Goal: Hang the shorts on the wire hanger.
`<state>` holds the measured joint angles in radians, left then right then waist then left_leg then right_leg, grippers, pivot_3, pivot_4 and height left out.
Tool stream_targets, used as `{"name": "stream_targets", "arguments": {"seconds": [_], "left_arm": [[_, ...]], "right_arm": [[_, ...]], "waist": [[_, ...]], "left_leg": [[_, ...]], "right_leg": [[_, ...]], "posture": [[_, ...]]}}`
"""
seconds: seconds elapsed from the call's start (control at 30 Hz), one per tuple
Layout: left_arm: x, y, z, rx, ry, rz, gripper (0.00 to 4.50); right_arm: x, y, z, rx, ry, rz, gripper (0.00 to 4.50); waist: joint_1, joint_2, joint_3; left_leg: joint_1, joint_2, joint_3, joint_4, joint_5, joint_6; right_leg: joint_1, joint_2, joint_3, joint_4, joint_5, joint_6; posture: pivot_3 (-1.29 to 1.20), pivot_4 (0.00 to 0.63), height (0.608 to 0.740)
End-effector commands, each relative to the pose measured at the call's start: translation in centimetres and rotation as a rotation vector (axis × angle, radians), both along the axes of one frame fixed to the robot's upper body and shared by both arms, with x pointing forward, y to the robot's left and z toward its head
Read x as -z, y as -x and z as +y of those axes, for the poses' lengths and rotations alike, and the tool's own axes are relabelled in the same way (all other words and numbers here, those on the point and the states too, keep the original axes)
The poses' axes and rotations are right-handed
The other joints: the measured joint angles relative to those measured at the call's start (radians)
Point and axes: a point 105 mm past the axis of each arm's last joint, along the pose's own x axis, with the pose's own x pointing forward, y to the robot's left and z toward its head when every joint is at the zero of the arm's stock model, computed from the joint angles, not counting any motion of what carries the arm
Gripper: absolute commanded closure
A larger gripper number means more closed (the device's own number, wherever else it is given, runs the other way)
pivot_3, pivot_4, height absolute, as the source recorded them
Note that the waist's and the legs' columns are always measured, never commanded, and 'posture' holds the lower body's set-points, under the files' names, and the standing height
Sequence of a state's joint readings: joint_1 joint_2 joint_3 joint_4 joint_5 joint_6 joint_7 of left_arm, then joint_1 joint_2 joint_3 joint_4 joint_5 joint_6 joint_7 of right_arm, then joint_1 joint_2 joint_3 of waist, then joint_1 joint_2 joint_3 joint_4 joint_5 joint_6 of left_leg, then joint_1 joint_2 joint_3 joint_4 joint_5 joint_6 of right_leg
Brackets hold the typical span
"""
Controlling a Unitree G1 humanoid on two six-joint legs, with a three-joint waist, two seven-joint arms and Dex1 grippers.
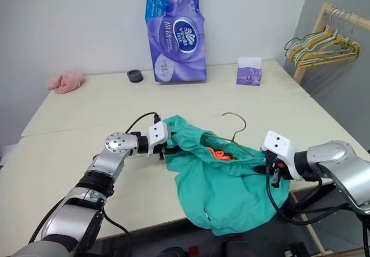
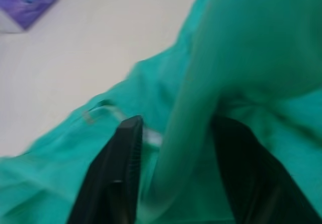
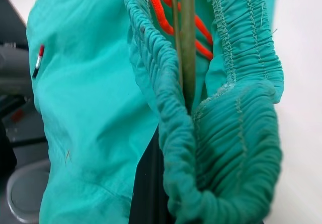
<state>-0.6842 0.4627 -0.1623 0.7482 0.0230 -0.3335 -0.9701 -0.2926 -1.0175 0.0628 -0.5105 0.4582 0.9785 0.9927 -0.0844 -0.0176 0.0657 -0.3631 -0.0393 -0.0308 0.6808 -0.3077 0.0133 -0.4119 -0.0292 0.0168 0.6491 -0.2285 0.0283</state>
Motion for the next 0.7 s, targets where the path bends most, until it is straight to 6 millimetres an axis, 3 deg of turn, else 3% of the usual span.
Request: {"name": "stream_targets", "arguments": {"seconds": [0.03, 0.13, 0.37, 0.5, 0.7], "left_arm": [[-5.8, -1.5, 0.8, -0.067, 0.122, -0.184, 1.72], [-7.6, -0.8, -0.1, -0.055, 0.252, -0.147, 1.72], [-7.6, 4.4, -6.9, 0.178, 0.362, 0.066, 1.72], [-7.9, 7.6, -11.8, 0.358, 0.363, 0.149, 1.72], [-9.0, 9.6, -15.1, 0.491, 0.38, 0.23, 1.72]], "right_arm": [[-1.4, 0.2, -0.6, 0.074, -0.056, -0.03, 4.5], [-1.1, 1.1, -2.0, 0.169, -0.095, 0.006, 4.5], [0.5, 3.3, -7.2, 0.533, -0.11, 0.066, 4.5], [-1.0, 3.9, -10.5, 0.836, -0.215, 0.056, 4.5], [-2.6, 4.9, -13.1, 0.972, -0.274, 0.037, 4.5]], "waist": [[0.001, 0.0, 0.0], [0.005, 0.0, 0.0], [0.001, 0.0, 0.001], [-0.006, 0.004, 0.003], [-0.031, 0.01, 0.009]], "left_leg": [[0.0, 0.0, 0.0, 0.0, 0.0, 0.0], [-0.001, 0.0, 0.0, 0.0, 0.0, 0.0], [0.0, -0.001, 0.0, 0.001, -0.001, 0.002], [0.002, -0.001, 0.001, 0.001, -0.001, 0.002], [0.003, -0.001, 0.003, 0.0, -0.002, 0.004]], "right_leg": [[0.0, 0.0, 0.0, 0.0, 0.0, 0.0], [0.0, -0.001, -0.001, 0.0, 0.0, 0.0], [0.002, -0.002, 0.0, 0.0, 0.001, 0.001], [0.004, -0.001, 0.001, -0.001, 0.001, 0.002], [0.005, 0.007, 0.003, -0.003, 0.0, 0.003]], "posture": [[-0.2, 0.041, 0.74], [-0.2, 0.052, 0.74], [-0.25, 0.077, 0.74], [-0.31, 0.095, 0.74], [-0.36, 0.113, 0.74]]}}
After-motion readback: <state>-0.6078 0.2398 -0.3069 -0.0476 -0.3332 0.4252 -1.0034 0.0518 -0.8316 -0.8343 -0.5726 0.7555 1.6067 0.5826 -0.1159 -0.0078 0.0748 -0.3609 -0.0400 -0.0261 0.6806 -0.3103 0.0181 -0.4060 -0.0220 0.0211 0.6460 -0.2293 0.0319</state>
